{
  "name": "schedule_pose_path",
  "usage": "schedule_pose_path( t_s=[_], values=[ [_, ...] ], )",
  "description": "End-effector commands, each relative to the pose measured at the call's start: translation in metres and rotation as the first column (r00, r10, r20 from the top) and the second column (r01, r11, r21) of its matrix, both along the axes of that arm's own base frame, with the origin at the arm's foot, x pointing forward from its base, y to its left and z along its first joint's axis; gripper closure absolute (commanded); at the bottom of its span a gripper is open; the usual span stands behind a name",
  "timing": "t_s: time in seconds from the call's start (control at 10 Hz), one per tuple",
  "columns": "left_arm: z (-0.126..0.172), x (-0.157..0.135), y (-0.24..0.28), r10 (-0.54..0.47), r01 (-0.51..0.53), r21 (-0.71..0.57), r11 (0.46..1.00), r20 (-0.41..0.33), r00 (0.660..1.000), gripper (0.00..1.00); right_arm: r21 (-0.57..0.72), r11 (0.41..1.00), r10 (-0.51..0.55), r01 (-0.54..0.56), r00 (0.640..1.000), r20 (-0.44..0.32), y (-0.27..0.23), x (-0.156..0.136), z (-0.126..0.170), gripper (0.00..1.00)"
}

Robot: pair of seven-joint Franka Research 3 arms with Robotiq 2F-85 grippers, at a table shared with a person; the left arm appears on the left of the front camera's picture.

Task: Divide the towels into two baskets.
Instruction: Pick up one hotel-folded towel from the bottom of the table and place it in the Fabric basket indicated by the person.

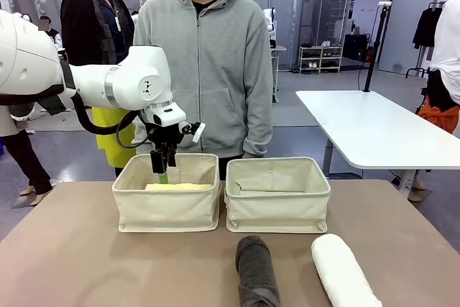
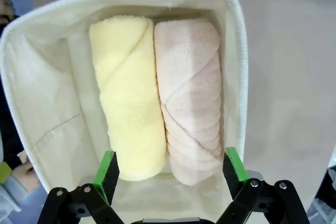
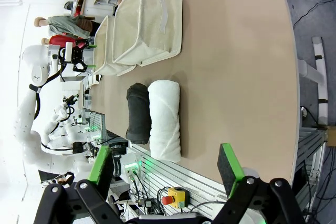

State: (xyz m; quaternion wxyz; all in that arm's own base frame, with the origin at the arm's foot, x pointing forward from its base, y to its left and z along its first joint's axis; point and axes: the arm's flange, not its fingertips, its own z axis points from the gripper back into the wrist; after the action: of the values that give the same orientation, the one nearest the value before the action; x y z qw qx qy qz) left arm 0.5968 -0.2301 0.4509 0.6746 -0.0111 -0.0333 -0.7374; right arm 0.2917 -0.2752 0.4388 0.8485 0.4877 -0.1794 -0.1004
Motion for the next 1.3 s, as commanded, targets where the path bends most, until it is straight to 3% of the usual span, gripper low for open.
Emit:
schedule_pose_path(
  t_s=[0.0,1.0,1.2],
  values=[
    [-0.011,0.007,-0.002,-0.013,0.013,0.022,1.000,-0.010,1.000,0.00,0.005,1.000,0.000,0.000,1.000,0.013,0.001,-0.002,0.004,0.00],
    [-0.013,0.005,-0.004,-0.010,0.010,0.010,1.000,-0.014,1.000,0.00,0.005,1.000,0.000,0.000,1.000,0.013,0.001,-0.002,0.004,0.00],
    [0.047,-0.005,0.027,0.098,-0.104,-0.138,0.985,-0.052,0.994,0.00,0.005,1.000,0.000,0.000,1.000,0.013,0.001,-0.002,0.004,0.00]
  ],
)
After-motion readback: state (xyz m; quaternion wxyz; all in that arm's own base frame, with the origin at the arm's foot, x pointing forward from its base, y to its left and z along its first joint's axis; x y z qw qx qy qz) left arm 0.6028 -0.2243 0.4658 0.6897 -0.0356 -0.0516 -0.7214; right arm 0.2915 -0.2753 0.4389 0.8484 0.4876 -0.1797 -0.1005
